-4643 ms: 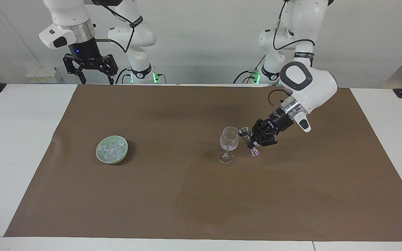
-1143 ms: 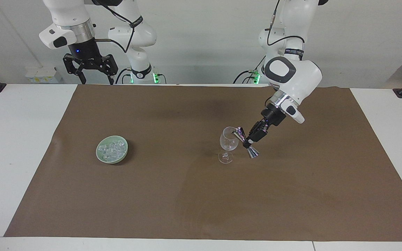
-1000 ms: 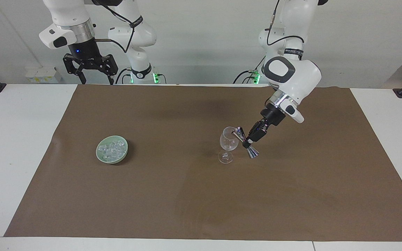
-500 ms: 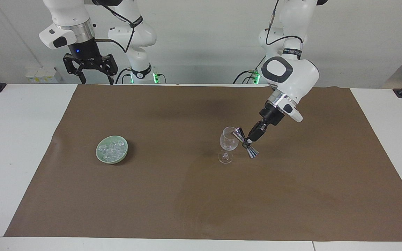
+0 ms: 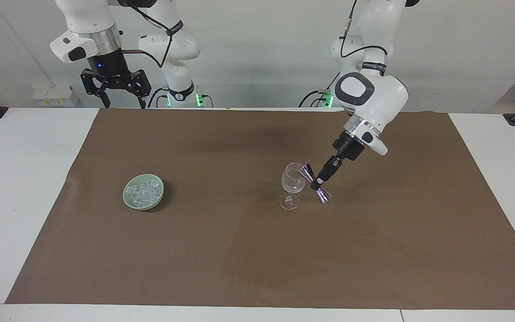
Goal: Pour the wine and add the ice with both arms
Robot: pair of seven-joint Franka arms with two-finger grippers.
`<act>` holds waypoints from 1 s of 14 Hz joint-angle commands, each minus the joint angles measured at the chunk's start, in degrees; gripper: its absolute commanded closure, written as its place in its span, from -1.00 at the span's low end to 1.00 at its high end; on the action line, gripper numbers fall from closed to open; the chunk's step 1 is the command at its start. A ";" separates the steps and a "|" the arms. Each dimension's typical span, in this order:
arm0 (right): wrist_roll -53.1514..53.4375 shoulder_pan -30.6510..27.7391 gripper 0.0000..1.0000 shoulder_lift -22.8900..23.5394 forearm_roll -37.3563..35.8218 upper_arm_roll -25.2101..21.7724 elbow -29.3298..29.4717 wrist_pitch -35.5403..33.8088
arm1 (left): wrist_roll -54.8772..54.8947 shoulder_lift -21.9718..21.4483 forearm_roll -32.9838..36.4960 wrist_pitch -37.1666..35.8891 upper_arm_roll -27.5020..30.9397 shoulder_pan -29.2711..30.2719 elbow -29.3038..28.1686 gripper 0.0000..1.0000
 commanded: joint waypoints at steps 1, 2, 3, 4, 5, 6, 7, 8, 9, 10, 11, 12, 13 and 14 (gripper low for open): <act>1.35 -0.03 -1.00 -1.26 -1.10 0.46 -1.57 1.32 | 2.35 -2.04 -0.91 1.75 0.97 -1.50 -1.93 1.00; 1.35 -0.03 -1.00 -1.26 -1.10 0.46 -1.57 1.32 | 3.49 -2.04 -0.91 2.28 0.97 -1.58 -1.93 1.00; 1.35 -0.11 -1.00 -1.26 -1.10 0.46 -1.57 1.32 | 3.59 -2.04 -0.91 2.63 0.88 -1.67 -1.93 1.00; 1.35 -0.12 -1.00 -1.26 -1.10 0.46 -1.57 1.32 | 3.59 -2.04 -0.91 2.72 0.97 -2.19 -1.84 1.00; 1.35 -0.12 -1.00 -1.26 -1.10 0.46 -1.57 1.32 | 3.59 -2.04 -0.91 2.72 0.97 -2.20 -1.76 1.00; 1.35 -0.12 -1.00 -1.26 -1.10 0.46 -1.57 1.32 | 3.68 -2.04 -0.91 2.81 0.97 -2.20 -1.67 1.00; 1.35 -0.12 -1.00 -1.26 -1.10 0.46 -1.57 1.32 | 3.94 -1.95 -0.91 3.33 0.97 -2.20 -1.58 1.00; 1.35 -0.03 -1.00 -1.26 -1.10 0.46 -1.57 1.32 | 4.64 -1.95 -0.91 3.43 0.97 -2.20 -1.58 1.00; 1.35 -0.11 -1.00 -1.26 -1.10 0.46 -1.57 1.32 | 6.04 -1.95 -0.91 3.60 0.88 -2.20 -1.58 1.00; 1.35 -0.03 -1.00 -1.26 -1.10 0.46 -1.57 1.32 | 7.09 -1.95 -0.91 3.78 0.88 -2.20 -1.49 1.00; 1.35 -0.11 -1.00 -1.26 -1.10 0.46 -1.57 1.32 | 7.19 -1.95 -0.91 3.87 0.97 -2.46 -1.40 1.00; 1.35 -0.12 -1.00 -1.26 -1.10 0.46 -1.57 1.32 | 8.06 -1.95 -0.91 3.87 0.97 -2.55 -1.40 1.00; 1.35 -0.03 -1.00 -1.26 -1.10 0.46 -1.57 1.32 | 9.20 -1.86 -0.91 4.13 0.88 -2.64 -1.40 1.00; 1.35 -0.11 -1.00 -1.26 -1.10 0.46 -1.57 1.32 | 9.30 -1.86 -0.91 4.56 0.88 -2.64 -1.40 1.00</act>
